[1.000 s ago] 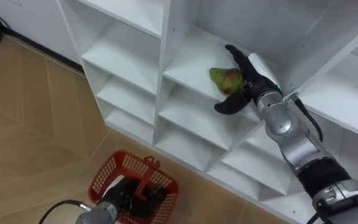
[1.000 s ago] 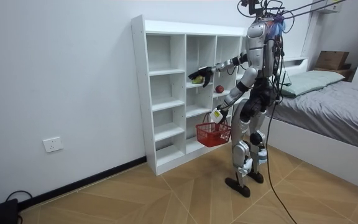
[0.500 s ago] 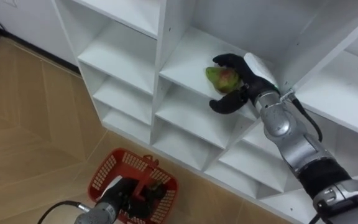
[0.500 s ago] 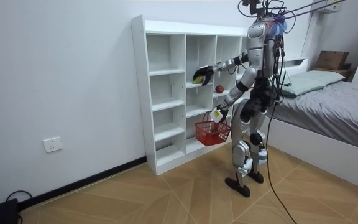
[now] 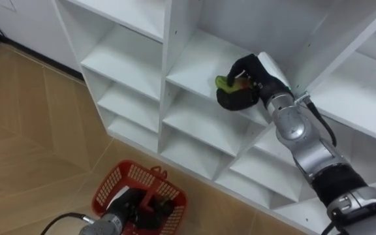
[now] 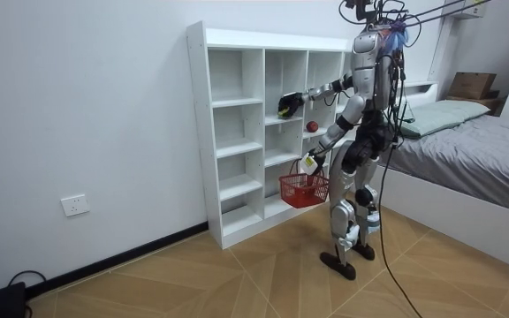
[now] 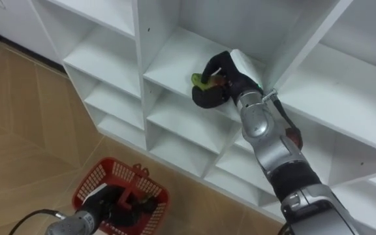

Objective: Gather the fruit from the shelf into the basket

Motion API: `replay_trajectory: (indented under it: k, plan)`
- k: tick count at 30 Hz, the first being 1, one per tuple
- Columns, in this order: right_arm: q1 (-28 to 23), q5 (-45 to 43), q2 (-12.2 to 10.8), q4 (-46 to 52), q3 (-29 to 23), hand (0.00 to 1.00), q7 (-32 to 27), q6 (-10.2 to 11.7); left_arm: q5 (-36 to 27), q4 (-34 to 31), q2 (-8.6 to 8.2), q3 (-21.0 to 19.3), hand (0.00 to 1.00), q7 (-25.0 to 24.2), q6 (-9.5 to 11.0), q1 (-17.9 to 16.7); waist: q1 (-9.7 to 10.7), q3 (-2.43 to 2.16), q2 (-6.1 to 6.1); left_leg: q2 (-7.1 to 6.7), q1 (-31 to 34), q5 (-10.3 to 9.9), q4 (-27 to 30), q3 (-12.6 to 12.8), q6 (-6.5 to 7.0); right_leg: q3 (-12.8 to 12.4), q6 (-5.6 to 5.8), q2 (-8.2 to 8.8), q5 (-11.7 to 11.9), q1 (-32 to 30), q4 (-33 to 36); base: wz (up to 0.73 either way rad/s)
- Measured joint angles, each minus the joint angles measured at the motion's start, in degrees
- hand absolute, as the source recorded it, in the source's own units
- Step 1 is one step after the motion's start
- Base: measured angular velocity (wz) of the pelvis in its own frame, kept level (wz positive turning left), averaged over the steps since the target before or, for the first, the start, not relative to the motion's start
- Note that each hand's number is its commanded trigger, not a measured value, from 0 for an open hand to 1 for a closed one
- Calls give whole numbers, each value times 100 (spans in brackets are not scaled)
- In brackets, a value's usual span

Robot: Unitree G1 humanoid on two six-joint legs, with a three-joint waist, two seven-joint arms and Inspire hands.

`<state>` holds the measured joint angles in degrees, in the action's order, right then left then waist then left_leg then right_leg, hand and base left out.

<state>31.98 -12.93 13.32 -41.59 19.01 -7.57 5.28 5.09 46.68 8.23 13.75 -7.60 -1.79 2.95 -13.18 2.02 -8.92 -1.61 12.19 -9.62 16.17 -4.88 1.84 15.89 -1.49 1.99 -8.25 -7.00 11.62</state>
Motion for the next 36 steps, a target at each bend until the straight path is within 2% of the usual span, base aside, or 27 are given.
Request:
replay_trajectory:
  k: [16, 25, 29, 34, 36]
  plan:
    - [9, 210, -36, 0, 4, 100, -167, 0, 3, 59, -21, 13, 100, 98, 0, 2, 11, 6, 83, 4, -18, 1, -51, 8, 1, -5, 1, 2, -1, -4, -3, 0]
    - [23, 647, -156, 53, 1, 100, -155, 2, -5, 60, -61, 102, 100, 112, 4, 3, 53, 19, 156, 15, -42, 1, -81, 95, 2, -38, 2, 37, -1, -15, -1, -3]
    - [22, 820, -222, 397, -16, 100, -62, 0, -53, 60, -72, 101, 100, 114, 15, 5, 189, 8, 238, 17, -50, 1, -82, 108, 2, -89, 2, 33, -1, -19, -1, -3]
    - [-6, 795, -265, 924, -11, 100, 28, -3, -61, 58, -82, 116, 100, 111, 19, 19, 281, -6, 272, 35, -77, 1, -95, 170, 2, -159, 1, 1, -1, -23, -1, -5]
    - [-27, 814, -357, 1136, -8, 100, 34, -6, -89, 59, -109, 140, 100, 129, 19, 22, 352, -23, 302, 39, -91, 1, -94, 186, 2, -170, 1, 9, -1, -20, 2, -2]
